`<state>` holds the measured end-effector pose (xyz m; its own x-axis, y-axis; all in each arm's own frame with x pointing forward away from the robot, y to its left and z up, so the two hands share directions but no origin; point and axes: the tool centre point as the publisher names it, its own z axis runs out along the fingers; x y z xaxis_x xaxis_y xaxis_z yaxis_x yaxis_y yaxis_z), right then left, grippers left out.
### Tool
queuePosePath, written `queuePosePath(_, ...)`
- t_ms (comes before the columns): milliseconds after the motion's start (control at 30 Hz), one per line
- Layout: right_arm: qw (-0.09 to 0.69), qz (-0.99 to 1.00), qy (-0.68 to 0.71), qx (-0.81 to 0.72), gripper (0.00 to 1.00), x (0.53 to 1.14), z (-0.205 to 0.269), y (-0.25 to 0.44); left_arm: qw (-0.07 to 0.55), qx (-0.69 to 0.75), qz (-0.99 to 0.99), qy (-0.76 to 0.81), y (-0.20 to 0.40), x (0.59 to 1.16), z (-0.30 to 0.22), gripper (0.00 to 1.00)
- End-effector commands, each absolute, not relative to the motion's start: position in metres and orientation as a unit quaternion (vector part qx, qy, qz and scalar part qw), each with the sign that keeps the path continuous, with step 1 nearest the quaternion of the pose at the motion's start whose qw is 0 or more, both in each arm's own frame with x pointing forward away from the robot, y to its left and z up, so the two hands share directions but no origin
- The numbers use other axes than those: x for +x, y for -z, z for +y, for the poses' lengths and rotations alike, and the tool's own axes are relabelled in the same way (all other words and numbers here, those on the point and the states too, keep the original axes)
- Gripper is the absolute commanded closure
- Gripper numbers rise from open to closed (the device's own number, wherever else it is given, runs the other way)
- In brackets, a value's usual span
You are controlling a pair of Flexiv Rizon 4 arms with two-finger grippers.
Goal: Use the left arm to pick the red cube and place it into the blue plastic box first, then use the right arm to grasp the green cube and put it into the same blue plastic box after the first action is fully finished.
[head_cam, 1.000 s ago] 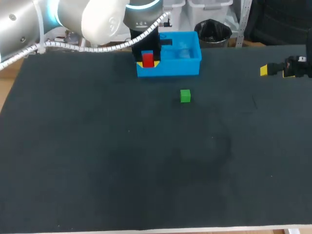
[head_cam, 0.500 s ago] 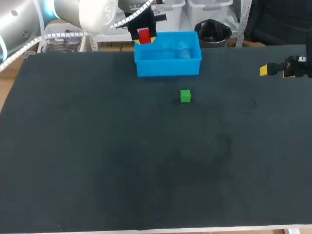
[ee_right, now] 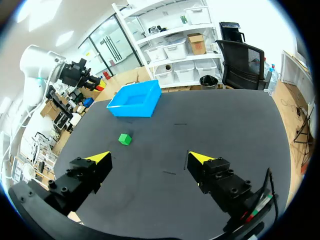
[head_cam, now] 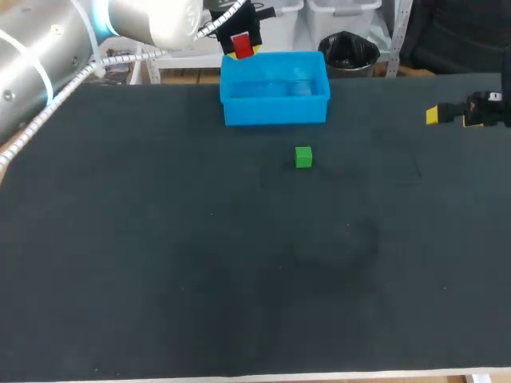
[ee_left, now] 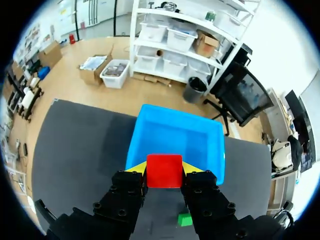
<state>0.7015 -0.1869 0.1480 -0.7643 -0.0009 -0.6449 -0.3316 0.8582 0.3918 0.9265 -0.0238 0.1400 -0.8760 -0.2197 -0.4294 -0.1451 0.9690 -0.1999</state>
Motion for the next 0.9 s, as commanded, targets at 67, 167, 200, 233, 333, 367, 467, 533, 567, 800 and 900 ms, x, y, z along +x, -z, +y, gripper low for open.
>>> queuePosePath(67, 0.331, 0.906, -0.249, -0.091, 0.0, 0.701, -0.187, -0.148, 0.211, -0.102, 0.968, 0.085, -0.128, 0.955, -0.028, 1.0)
queuePosePath(167, 0.331, 0.906, -0.249, -0.091, 0.0, 0.701, -0.187, -0.148, 0.205, -0.116, 0.968, 0.091, -0.122, 0.962, -0.026, 1.0)
queuePosePath(200, 0.331, 0.906, -0.249, -0.091, 0.0, 0.701, -0.187, -0.148, 0.205, -0.117, 0.967, 0.091, -0.119, 0.965, -0.026, 1.0)
queuePosePath(233, 0.331, 0.906, -0.249, -0.091, 0.0, 0.701, -0.187, -0.148, 0.203, -0.119, 0.968, 0.09, -0.116, 0.967, -0.026, 1.0)
queuePosePath(333, 0.331, 0.906, -0.249, -0.091, 0.0, 0.701, -0.187, -0.148, 0.198, -0.129, 0.967, 0.09, -0.108, 0.973, -0.025, 1.0)
queuePosePath(367, 0.331, 0.906, -0.249, -0.091, 0.0, 0.701, -0.187, -0.148, 0.196, -0.132, 0.967, 0.09, -0.106, 0.975, -0.025, 1.0)
queuePosePath(467, 0.331, 0.906, -0.249, -0.091, 0.0, 0.701, -0.187, -0.148, 0.189, -0.138, 0.969, 0.086, -0.1, 0.975, -0.026, 1.0)
queuePosePath(533, 0.331, 0.906, -0.249, -0.091, 0.0, 0.701, -0.187, -0.148, 0.186, -0.138, 0.969, 0.082, -0.093, 0.977, -0.027, 1.0)
queuePosePath(567, 0.331, 0.906, -0.249, -0.091, 0.0, 0.701, -0.187, -0.148, 0.183, -0.138, 0.97, 0.08, -0.09, 0.978, -0.027, 1.0)
queuePosePath(800, 0.331, 0.906, -0.249, -0.091, 0.0, 0.701, -0.187, -0.148, 0.175, -0.147, 0.972, 0.063, -0.081, 0.977, -0.025, 1.0)
queuePosePath(900, 0.331, 0.906, -0.249, -0.091, 0.0, 0.701, -0.187, -0.148, 0.176, -0.149, 0.972, 0.056, -0.079, 0.977, -0.024, 0.0)
